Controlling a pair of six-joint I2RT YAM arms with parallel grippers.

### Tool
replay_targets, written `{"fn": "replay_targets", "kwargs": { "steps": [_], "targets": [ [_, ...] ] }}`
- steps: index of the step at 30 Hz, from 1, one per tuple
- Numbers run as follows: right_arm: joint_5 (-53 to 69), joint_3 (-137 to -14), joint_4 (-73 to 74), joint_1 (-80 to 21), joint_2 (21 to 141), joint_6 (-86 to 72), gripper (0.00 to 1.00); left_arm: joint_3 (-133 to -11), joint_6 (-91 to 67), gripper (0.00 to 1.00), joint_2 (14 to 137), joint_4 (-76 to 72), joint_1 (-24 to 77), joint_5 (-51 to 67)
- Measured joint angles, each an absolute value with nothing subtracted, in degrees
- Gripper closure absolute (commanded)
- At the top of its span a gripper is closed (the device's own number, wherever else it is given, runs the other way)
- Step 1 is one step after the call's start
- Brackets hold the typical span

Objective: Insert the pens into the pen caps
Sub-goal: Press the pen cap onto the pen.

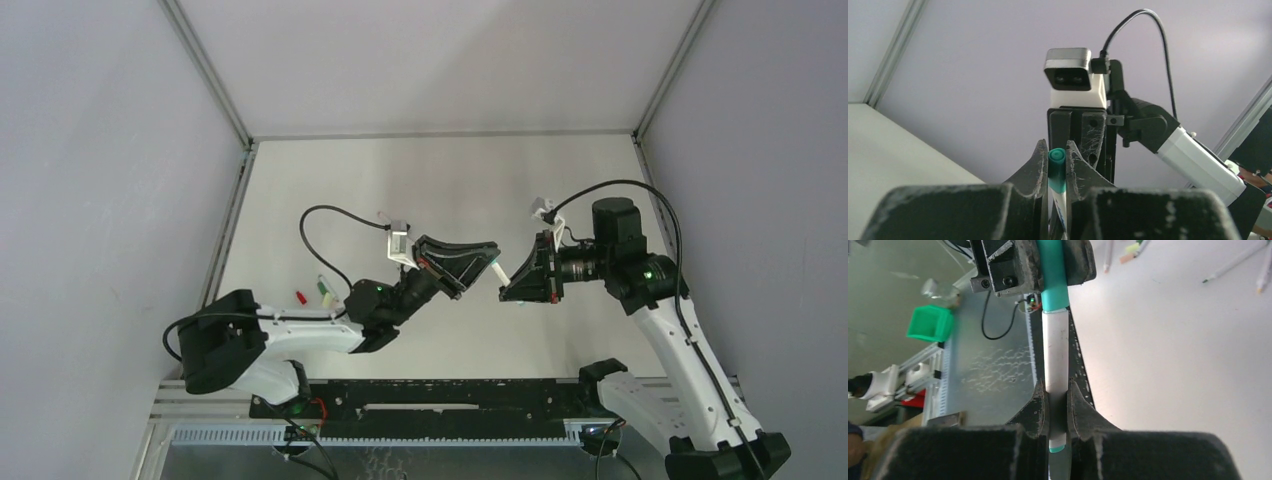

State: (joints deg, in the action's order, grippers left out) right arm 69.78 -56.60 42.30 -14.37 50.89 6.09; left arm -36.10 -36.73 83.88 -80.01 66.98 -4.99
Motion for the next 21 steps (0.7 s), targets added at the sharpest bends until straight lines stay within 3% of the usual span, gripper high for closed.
{"fn": "replay_targets", "kwargs": {
  "steps": [21],
  "targets": [
    [74.61,-55.37,47.46,-13.63,48.86,20.27,1.00,-29.93,-34.09,1.00,80.25,-84.42,70.54,-4.36]
  ]
}}
